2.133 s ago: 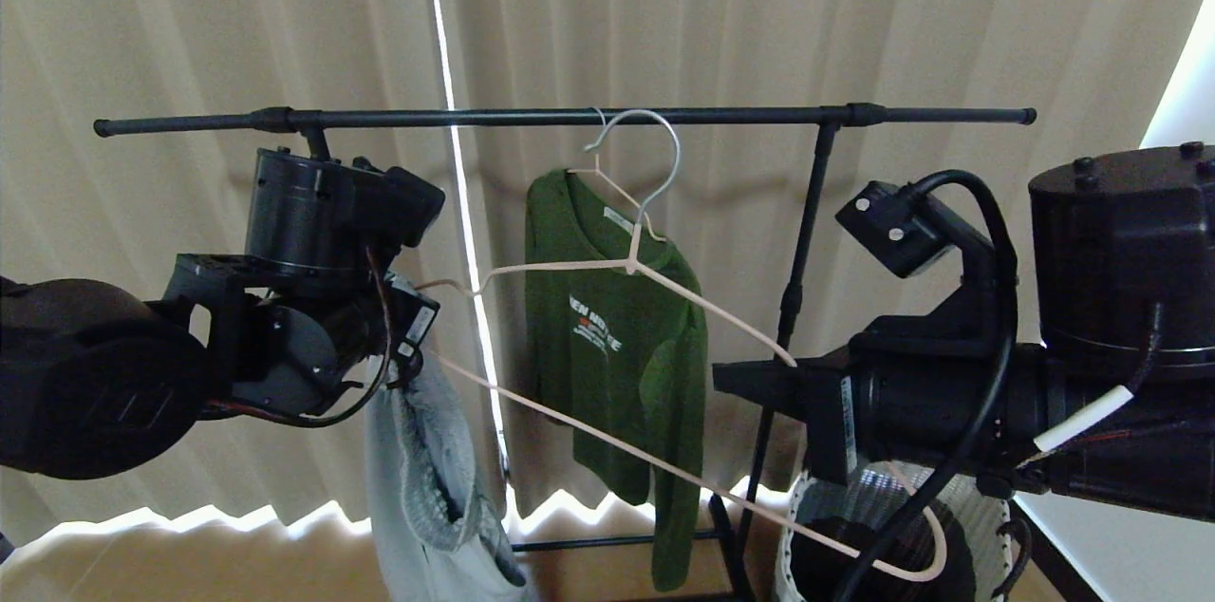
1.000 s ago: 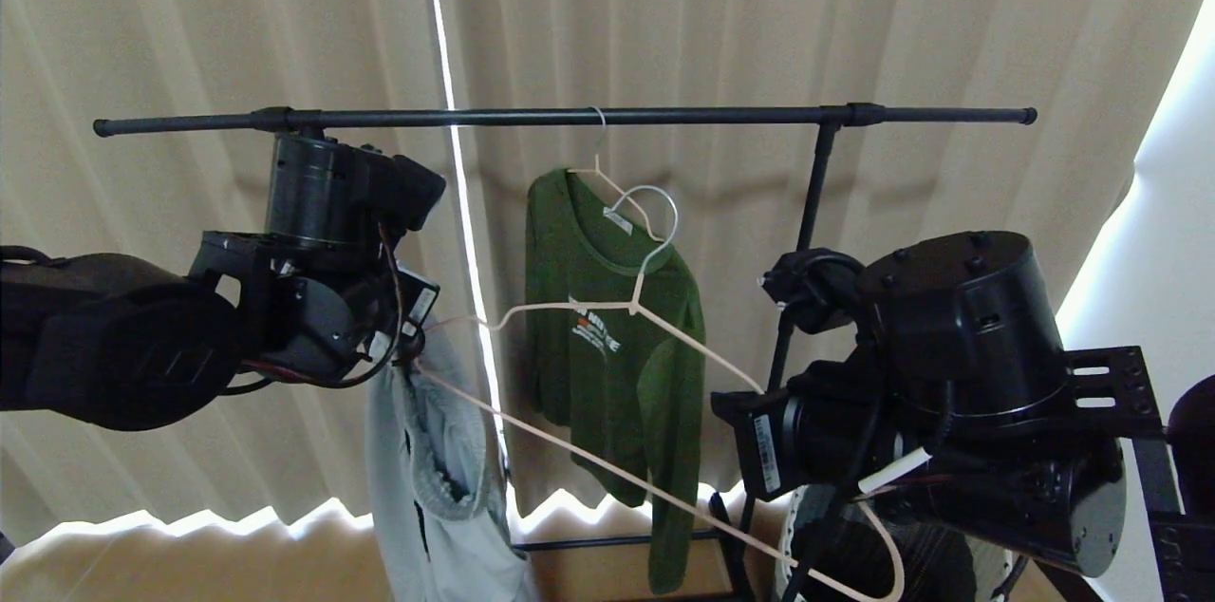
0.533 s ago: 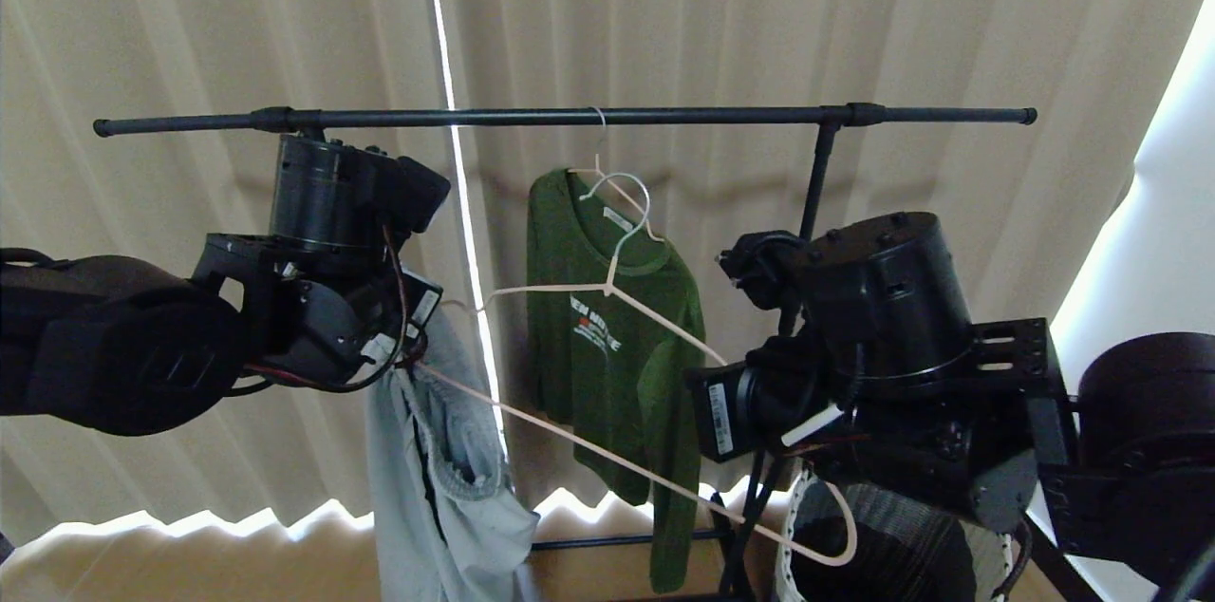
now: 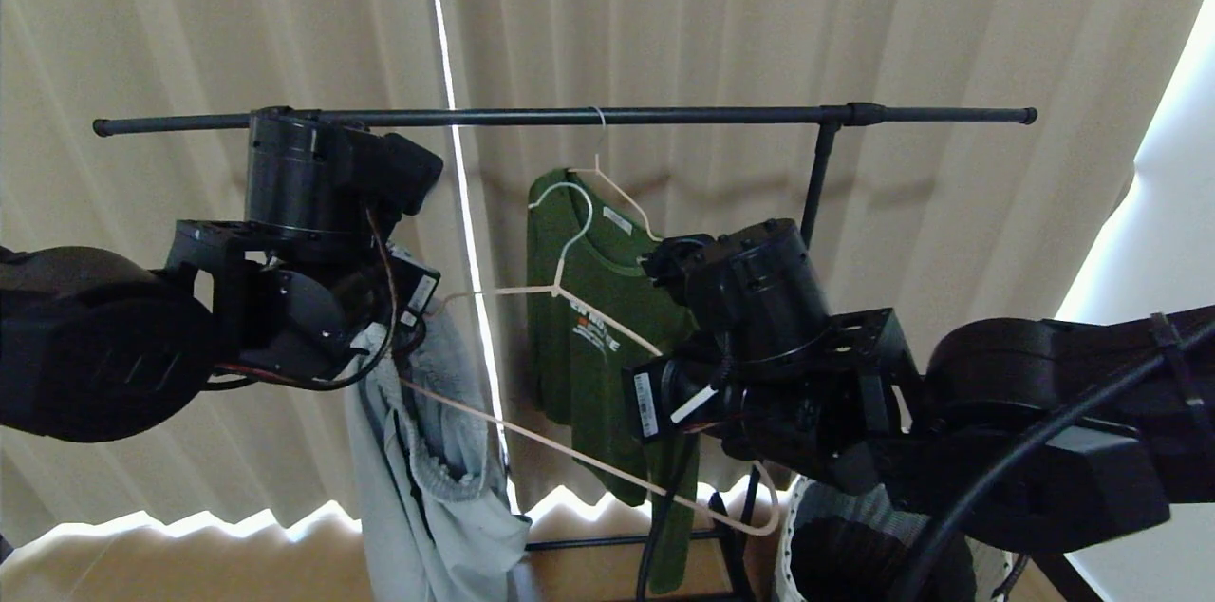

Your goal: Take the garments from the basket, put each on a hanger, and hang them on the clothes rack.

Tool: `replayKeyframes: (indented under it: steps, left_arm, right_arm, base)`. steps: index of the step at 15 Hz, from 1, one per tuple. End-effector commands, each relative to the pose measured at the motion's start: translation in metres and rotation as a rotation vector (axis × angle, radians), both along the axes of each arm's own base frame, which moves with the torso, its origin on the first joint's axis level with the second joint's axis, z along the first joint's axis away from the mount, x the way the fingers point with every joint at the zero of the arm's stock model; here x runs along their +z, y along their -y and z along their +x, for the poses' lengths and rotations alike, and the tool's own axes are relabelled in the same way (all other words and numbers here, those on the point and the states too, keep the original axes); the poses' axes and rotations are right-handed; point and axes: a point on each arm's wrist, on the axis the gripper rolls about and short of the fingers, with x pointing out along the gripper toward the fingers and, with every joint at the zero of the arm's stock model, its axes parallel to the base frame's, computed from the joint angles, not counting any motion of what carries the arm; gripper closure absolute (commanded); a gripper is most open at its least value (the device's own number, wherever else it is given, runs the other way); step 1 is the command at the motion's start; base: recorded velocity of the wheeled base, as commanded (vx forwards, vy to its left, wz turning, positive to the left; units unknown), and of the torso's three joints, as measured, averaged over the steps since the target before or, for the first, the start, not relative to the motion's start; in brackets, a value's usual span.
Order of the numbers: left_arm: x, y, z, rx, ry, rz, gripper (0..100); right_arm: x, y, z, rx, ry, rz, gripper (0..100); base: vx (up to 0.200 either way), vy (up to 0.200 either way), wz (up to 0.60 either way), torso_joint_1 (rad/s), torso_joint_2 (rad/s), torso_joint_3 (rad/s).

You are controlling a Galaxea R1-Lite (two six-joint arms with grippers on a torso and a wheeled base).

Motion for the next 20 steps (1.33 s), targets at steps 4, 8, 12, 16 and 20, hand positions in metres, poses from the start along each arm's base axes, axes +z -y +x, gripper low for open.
replayKeyframes:
  steps: [4,8,12,16,20]
  left_arm:
    - [0.031,0.019,-0.037,-0.105,0.099,-0.104,100]
    - [0.027,0.038,-0.044,-0.154,0.095,-0.180,100]
    - [0.027,0.047,-0.053,-0.259,0.072,-0.251,100]
    - [0.035,0.040,-0.061,-0.355,0.063,-0.301,100]
    - [0.027,0.037,-0.071,-0.493,0.000,-0.339,100]
  right_arm:
    - [-0.010,-0.018,0.015,0.000,-0.001,0.001,100]
    - [-0.003,-0.016,0.013,-0.011,0.006,0.037,100]
    - [0.013,-0.001,0.007,-0.034,0.022,0.076,100]
    - [0.022,0.025,0.001,-0.070,0.040,0.090,100]
    - [0.020,0.043,0.009,-0.115,0.093,0.124,100]
  base:
    - [0.000,0.000,0.00,0.000,0.00,0.000]
    - [0.000,0.000,0.00,0.000,0.00,0.000]
    - [0.000,0.000,0.00,0.000,0.00,0.000]
    - [0.000,0.000,0.00,0.000,0.00,0.000]
    - [0.000,0.000,0.00,0.000,0.00,0.000]
